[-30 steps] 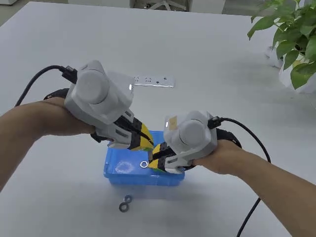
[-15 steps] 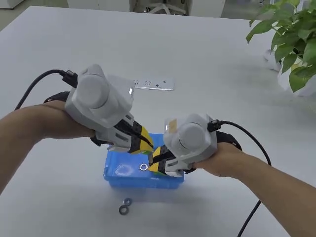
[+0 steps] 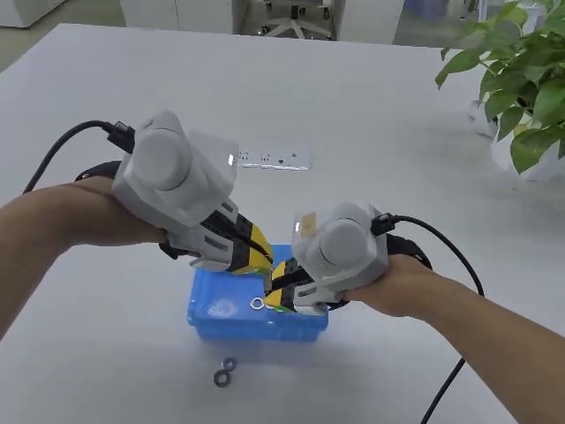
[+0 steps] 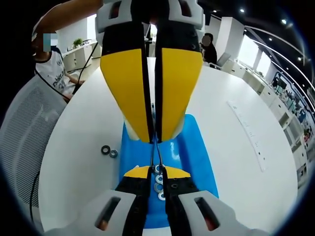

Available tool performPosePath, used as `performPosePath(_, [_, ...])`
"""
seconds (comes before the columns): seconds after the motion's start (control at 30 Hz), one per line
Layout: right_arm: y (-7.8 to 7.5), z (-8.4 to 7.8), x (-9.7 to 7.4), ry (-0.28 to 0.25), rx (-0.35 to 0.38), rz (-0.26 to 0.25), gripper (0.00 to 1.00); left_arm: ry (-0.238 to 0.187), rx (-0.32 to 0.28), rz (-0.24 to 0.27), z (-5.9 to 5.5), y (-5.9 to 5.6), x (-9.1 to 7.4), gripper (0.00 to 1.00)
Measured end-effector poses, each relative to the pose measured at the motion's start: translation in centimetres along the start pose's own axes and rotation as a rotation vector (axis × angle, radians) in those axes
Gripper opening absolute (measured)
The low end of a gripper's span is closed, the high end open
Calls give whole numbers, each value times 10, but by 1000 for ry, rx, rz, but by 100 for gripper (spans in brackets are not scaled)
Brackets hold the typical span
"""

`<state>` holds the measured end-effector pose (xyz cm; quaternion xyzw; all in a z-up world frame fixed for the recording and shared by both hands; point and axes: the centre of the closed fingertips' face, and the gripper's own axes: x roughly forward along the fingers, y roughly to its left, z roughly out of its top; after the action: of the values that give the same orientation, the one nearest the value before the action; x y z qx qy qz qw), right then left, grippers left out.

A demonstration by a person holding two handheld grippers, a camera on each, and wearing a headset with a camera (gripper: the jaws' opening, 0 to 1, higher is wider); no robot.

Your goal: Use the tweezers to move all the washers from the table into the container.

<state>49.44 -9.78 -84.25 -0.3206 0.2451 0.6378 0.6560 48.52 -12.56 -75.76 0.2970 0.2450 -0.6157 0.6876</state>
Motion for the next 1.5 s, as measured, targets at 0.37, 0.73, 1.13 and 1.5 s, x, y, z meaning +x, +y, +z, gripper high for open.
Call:
performPosePath(0.37, [4, 18, -10, -13, -22, -14, 11, 5, 17, 16, 10, -7, -19, 5])
performPosePath(0.73, [15, 36, -17, -38, -25, -23, 11, 14, 26, 30, 16, -18, -36, 5])
performPosePath(1.13, [37, 44, -15, -47, -41, -13, 11, 29, 20, 32, 12, -40, -43, 5])
performPosePath(1.5, [60, 41, -2, -41, -53, 21, 12, 42, -2, 22, -2, -58, -41, 5])
